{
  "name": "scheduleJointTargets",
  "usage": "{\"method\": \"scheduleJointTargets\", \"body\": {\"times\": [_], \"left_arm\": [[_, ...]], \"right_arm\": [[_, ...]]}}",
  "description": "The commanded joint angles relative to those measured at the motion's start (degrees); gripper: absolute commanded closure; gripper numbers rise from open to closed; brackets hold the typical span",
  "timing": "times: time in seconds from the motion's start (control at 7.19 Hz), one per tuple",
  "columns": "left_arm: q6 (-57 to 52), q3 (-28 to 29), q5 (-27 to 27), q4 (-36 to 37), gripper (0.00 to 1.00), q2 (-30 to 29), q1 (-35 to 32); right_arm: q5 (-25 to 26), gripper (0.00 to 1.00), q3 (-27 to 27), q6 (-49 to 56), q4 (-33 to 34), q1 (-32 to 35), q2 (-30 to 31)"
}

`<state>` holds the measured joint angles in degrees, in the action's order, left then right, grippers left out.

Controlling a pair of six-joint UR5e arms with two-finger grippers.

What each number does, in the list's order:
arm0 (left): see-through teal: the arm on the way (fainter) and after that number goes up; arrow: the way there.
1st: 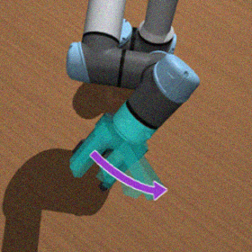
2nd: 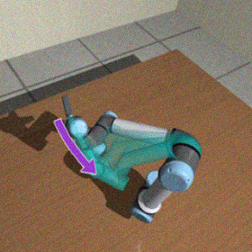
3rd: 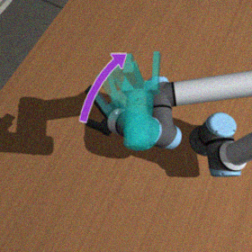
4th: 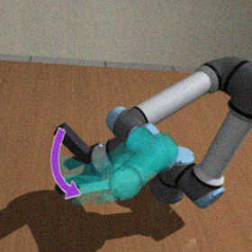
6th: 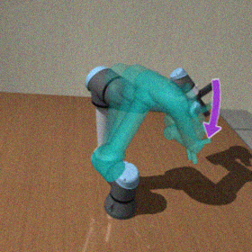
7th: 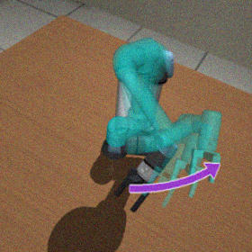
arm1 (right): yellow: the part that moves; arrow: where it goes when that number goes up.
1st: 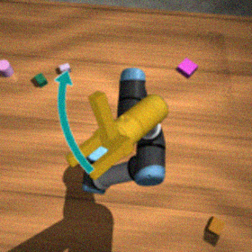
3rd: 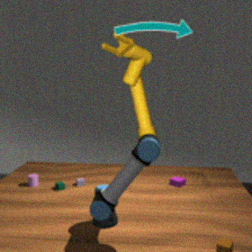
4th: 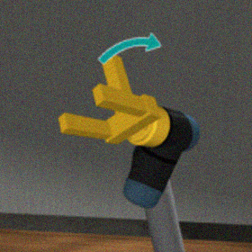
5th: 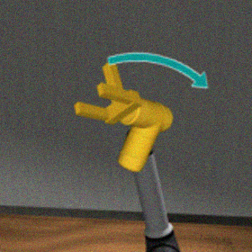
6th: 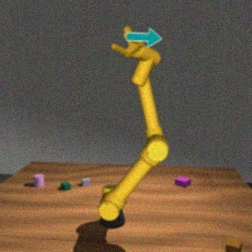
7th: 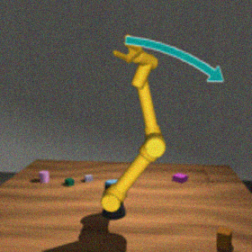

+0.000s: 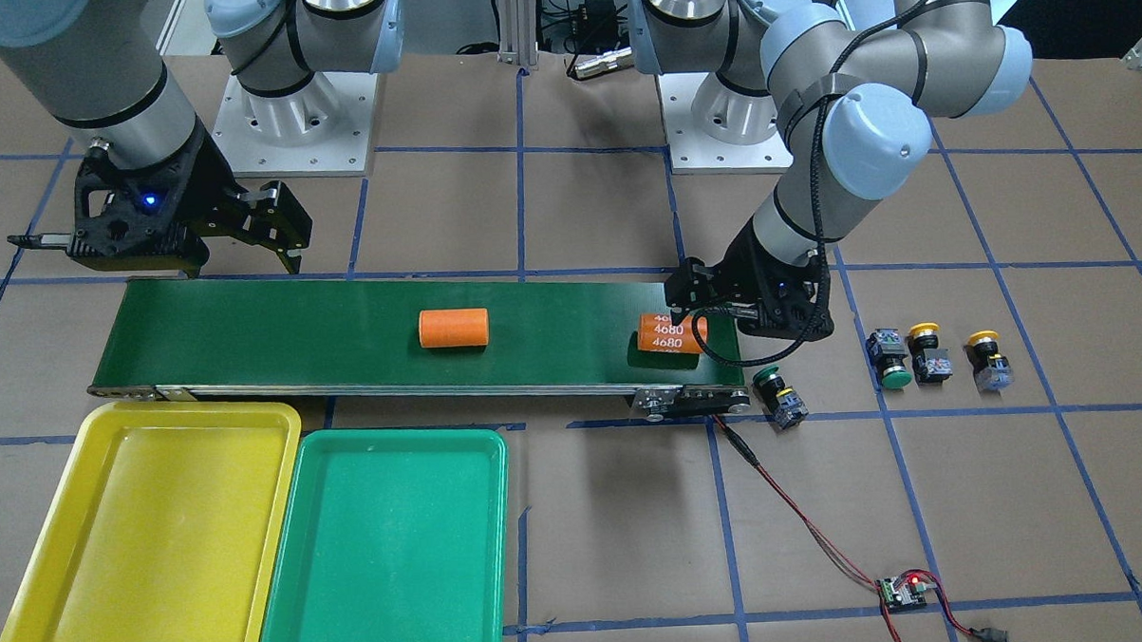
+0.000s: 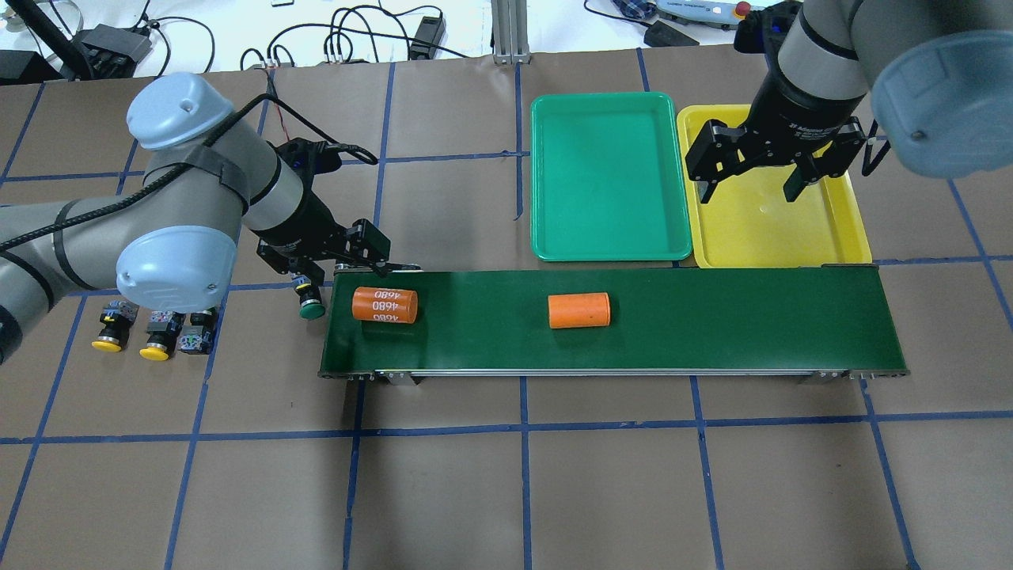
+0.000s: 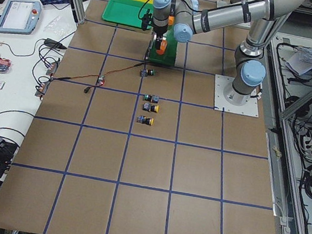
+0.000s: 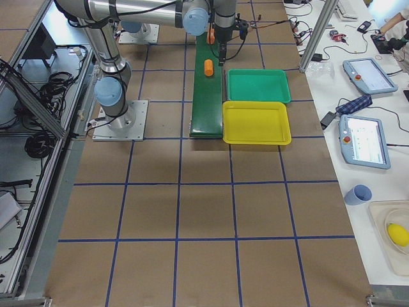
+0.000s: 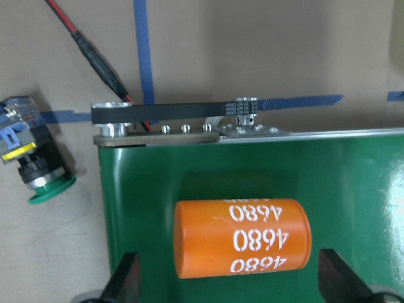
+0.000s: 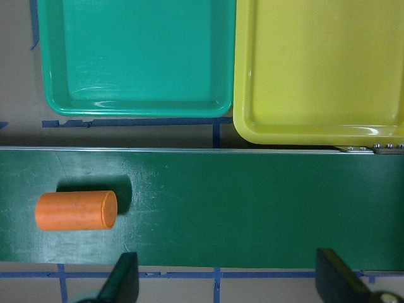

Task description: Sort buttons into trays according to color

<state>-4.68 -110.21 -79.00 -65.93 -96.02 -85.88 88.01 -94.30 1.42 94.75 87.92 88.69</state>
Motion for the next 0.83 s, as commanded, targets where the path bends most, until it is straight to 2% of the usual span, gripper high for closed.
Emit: {"method": "scheduleJointTargets", "body": {"times": [0.0,0.14,0.56,0.7], "left_arm": [[-0.59,1.66,0.25,-0.51,0.0,-0.3,5.87],[-1.03,2.01,0.34,-0.17,0.0,-1.44,8.69],[-1.39,2.19,-0.71,1.24,0.0,-4.95,11.43],[-0.43,2.02,-4.2,4.55,0.0,-7.75,11.79]], "right_arm": [[-0.12,0.0,-0.01,-0.11,0.0,0.06,0.0],[-0.12,0.0,-0.09,-0.11,-0.17,0.06,0.0],[-0.03,0.0,-0.27,-0.19,-0.09,0.06,0.0],[-0.12,0.0,-0.36,-0.19,-0.09,0.06,0.0]]}}
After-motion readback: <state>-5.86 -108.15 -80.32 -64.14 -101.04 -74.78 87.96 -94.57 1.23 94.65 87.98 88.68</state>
